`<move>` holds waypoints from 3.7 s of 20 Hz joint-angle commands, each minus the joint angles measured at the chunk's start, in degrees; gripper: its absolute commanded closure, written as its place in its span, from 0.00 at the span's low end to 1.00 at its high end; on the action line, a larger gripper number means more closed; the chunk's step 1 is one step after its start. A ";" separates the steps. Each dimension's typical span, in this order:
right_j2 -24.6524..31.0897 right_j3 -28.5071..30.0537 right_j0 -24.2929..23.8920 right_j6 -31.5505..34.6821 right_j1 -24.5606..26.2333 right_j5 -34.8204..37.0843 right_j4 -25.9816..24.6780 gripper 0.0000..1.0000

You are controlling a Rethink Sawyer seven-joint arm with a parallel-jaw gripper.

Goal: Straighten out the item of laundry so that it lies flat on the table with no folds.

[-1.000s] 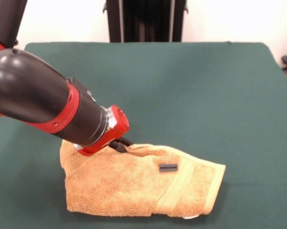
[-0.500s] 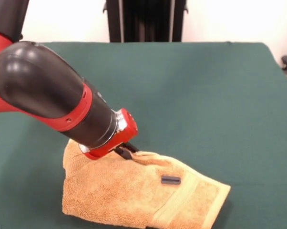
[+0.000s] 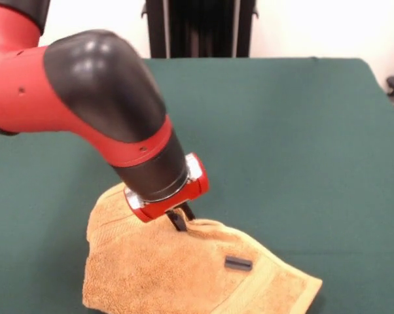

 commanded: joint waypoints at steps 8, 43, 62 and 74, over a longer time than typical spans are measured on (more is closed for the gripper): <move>1.79 3.89 0.32 -5.62 4.77 -8.49 -3.20 1.00; 5.99 3.22 -8.62 -0.85 -1.26 -3.97 1.36 1.00; 1.99 13.58 -5.67 2.88 -8.00 -11.85 -0.14 0.00; -9.89 21.03 -2.01 22.31 -4.66 -17.24 1.48 0.00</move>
